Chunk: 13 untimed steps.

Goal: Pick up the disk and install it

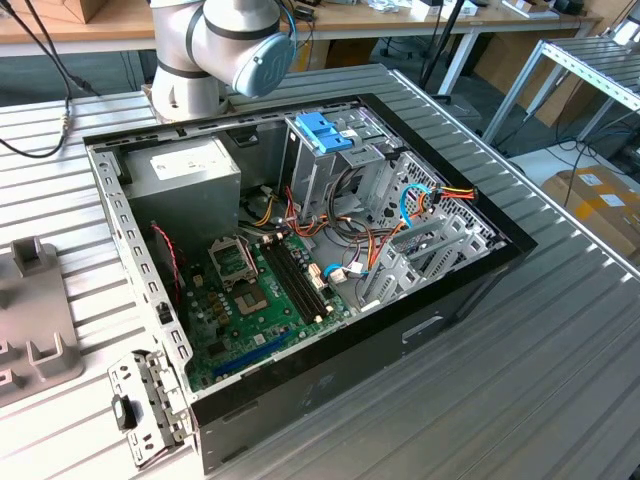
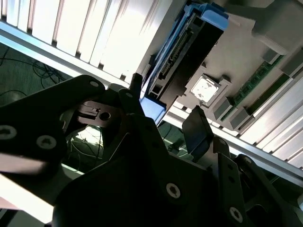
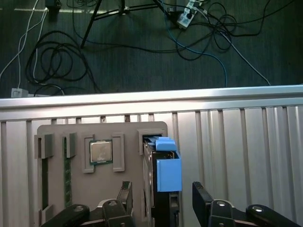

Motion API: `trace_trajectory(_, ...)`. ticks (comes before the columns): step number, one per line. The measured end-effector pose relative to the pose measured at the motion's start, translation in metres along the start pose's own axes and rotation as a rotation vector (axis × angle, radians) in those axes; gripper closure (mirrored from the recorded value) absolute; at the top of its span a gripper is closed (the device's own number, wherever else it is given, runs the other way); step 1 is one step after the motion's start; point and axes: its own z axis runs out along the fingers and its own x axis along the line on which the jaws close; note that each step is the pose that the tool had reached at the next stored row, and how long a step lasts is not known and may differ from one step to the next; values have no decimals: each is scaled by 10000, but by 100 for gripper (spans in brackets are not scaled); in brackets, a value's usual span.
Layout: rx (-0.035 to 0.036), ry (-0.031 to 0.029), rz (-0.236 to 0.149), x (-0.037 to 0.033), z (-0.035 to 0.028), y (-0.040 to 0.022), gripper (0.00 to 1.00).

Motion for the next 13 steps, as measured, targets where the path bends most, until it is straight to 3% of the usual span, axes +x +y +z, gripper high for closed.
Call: trace_trajectory(13, -8, -92, -34, -1, 69, 29, 38)
